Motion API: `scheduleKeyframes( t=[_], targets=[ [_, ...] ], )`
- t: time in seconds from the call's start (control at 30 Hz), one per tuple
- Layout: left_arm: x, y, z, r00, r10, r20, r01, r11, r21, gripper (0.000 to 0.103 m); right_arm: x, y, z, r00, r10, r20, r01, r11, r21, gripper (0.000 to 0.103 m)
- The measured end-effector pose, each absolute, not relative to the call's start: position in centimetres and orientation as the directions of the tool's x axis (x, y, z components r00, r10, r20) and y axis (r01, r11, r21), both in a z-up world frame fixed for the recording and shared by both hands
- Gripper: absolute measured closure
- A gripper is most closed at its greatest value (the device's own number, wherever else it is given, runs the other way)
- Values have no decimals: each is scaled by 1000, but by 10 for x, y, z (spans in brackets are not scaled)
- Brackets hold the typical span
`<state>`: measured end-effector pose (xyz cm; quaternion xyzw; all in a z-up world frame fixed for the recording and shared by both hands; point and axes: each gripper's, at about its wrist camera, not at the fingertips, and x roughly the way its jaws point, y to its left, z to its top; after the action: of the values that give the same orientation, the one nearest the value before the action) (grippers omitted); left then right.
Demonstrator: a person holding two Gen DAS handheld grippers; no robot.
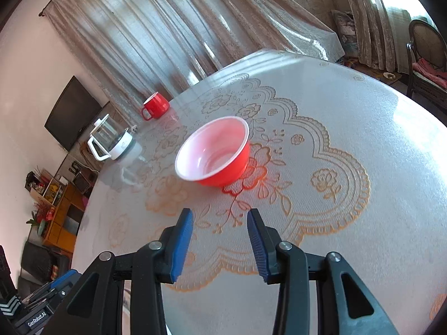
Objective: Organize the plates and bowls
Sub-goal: 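Reach the right gripper to the red bowl rim and grasp it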
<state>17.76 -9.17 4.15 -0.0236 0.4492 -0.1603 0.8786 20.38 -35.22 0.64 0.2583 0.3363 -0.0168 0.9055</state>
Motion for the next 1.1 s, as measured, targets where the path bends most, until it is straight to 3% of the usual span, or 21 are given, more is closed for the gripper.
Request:
scheduleKeyframes(
  t=[0.27,0.53,0.63,0.67,0.8,1.1],
  targets=[
    [235,-140,29,500,-375,-781,284,923,-261,63,251,-384,7,775,132,-618,243,841,483,76],
    [288,-174,25,512,-424,-747,285,904,-318,55,292,-397,-6,754,148,-640,256,831,494,83],
    [310,-182,15,455,-486,-747,261,874,-409,56,300,-400,-13,744,162,-648,261,822,506,86],
    [315,-186,10,440,-489,-753,251,872,-420,59,302,-401,-15,741,165,-651,262,822,506,88],
    [325,-201,-5,390,-507,-768,251,862,-441,94,302,-401,-18,741,178,-648,254,818,516,92],
    [293,-176,0,419,-486,-767,238,874,-424,94,286,-389,-19,738,223,-636,229,804,548,92]
  ],
)
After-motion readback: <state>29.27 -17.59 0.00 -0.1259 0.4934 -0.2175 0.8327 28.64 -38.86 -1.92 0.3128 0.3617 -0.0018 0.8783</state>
